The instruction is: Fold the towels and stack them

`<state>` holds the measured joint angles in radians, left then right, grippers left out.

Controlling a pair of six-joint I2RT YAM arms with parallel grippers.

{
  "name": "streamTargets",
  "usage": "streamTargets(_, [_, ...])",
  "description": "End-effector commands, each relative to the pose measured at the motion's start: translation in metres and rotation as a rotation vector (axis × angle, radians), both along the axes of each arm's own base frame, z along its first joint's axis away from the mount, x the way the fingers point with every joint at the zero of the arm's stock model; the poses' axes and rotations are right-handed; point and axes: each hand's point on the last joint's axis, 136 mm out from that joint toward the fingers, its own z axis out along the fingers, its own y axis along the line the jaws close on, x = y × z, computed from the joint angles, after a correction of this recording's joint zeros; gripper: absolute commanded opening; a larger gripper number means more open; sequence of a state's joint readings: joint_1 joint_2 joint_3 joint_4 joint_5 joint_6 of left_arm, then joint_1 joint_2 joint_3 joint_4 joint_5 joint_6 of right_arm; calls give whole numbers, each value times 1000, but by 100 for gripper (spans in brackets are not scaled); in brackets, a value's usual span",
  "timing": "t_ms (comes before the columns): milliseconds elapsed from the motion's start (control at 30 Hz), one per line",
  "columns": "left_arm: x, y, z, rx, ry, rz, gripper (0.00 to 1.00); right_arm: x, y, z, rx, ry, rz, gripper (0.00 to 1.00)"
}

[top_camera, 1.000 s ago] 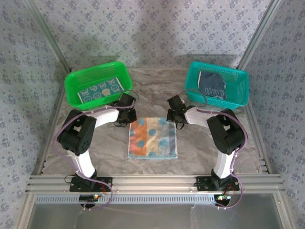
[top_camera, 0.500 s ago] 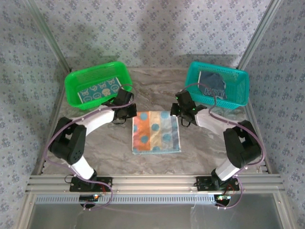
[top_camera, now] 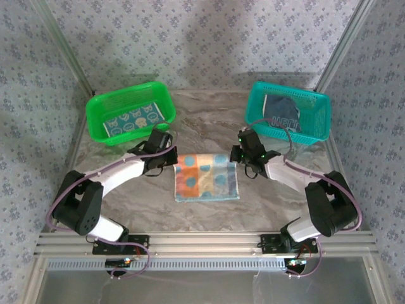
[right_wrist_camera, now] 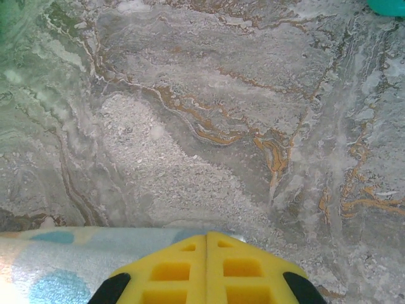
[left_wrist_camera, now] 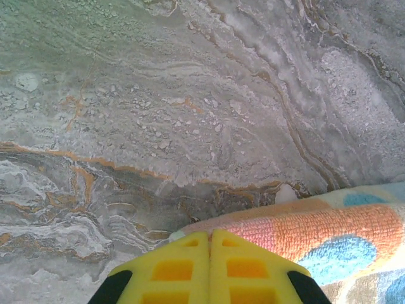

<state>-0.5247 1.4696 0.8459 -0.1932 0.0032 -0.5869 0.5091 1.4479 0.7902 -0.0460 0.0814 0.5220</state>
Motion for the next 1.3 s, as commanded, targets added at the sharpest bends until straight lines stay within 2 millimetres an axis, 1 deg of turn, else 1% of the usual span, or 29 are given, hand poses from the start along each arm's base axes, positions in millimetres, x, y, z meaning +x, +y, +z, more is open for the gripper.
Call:
streamTargets(0, [3,-4,20,-24,-85,-6,0,-6,-2,13,2,-50,15,0])
streamTargets(133, [-12,-3,26,-34,-127,-5,0,-25,-1,17,6,-86,31,0])
streamTargets(200, [-25,-3,26,-42,-148,-7,0,-42,0,14,6,-102,51,0])
streamTargets(233, [-35,-4,24,-46,-161,-12,0,-53,1,9,-1,-111,63,0])
streamTargets(267, [-45,-3,21,-45,-169,-10,0,-64,0,4,-12,-118,71,6])
streamTargets(300, [-55,-3,17,-39,-175,-12,2,-74,0,0,-19,-121,82,22])
streamTargets(333, [-66,-3,13,-40,-184,-10,16,-84,-1,-2,-22,-128,93,38])
streamTargets(367, [-76,0,8,-43,-188,-2,36,-94,-2,-6,-26,-132,100,45])
streamTargets(400, [-84,2,4,-51,-184,4,48,-100,-5,-7,-26,-135,95,49])
streamTargets(433, [-91,5,0,-67,-174,11,50,-105,-7,-7,-15,-135,95,49])
streamTargets(500, [-98,9,-3,-91,-156,28,51,-111,-10,-6,-6,-132,94,50])
streamTargets(567, [-101,9,0,-100,-144,28,51,-111,-12,-4,-8,-125,91,50])
streamTargets(600, [-101,9,2,-95,-141,34,51,-111,-12,-4,-11,-117,92,49])
streamTargets(633, [-99,9,5,-86,-137,35,53,-110,-12,-5,-15,-106,90,47])
streamTargets(667, [-97,7,7,-84,-135,36,52,-108,-11,-7,-17,-88,93,46])
streamTargets(767, [-91,1,7,-76,-105,31,47,-102,-7,-13,-14,-26,101,39])
streamTargets(933, [-84,-11,-12,-84,11,23,31,-92,2,-21,-1,44,123,34])
streamTargets(1033, [-84,-14,-25,-67,67,25,28,-91,9,-27,11,78,164,34])
streamTargets(1100, [-84,-13,-32,-57,93,35,27,-90,9,-32,12,107,163,33])
streamTargets(1267, [-88,-12,-40,-56,123,39,26,-92,6,-47,-8,163,151,32])
